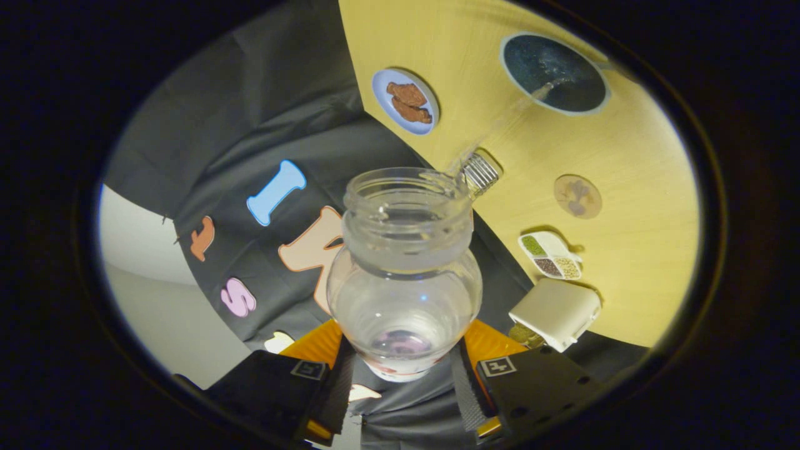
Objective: Take the bottle from table, then pour the juice into the cup, finally place the bottle on the coaster
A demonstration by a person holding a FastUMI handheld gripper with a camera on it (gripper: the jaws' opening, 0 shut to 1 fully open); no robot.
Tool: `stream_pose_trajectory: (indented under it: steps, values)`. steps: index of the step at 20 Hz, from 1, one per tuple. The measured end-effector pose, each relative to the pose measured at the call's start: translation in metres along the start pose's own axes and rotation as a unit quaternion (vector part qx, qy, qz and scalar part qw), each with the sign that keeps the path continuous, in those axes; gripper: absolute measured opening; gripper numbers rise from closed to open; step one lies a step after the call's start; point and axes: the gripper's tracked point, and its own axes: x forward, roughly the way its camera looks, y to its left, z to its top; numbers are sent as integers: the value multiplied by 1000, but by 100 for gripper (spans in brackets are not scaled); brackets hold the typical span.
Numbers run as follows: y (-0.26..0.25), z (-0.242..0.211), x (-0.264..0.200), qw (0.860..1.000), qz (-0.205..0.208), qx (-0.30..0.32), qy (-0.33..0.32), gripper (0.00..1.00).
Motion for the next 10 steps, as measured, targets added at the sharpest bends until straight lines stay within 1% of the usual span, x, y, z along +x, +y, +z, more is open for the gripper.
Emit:
stream_pose_trajectory:
  steps: [10]
  values:
    - [5,2,5,999,-1,35,-7,74]
